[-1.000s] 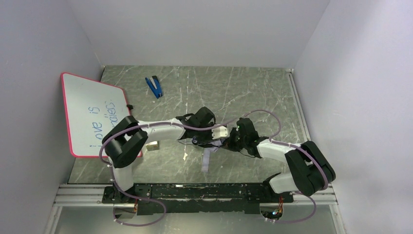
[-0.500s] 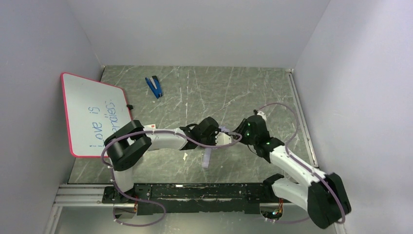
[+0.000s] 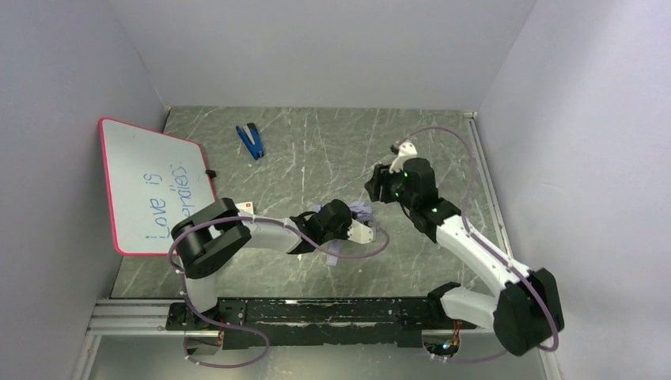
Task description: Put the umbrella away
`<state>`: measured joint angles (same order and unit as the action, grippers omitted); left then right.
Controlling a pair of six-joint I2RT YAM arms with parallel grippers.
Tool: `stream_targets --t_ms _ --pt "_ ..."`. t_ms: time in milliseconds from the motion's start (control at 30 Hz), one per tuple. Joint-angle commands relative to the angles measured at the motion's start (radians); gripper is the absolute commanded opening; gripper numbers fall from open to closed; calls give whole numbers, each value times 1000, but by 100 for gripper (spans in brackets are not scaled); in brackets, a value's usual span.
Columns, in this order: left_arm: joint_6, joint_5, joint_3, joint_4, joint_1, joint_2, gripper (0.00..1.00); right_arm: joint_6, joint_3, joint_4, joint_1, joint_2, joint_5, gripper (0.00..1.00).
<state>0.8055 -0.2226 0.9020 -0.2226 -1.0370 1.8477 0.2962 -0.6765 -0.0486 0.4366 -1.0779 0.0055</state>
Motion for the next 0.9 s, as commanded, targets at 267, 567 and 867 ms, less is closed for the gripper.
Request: stream_targets --t_ms 267,567,867 --pt "141 -217 -207 24 -3 80 5 -722 -383 -163 -15 -373 -644 59" --pt "204 -273 -272 -129 -13 57 5 -1166 -575 -559 -33 -567 -753 61" --pt "231 -275 -292 -174 -28 64 5 -1320 -635 -639 -28 -671 -832 66"
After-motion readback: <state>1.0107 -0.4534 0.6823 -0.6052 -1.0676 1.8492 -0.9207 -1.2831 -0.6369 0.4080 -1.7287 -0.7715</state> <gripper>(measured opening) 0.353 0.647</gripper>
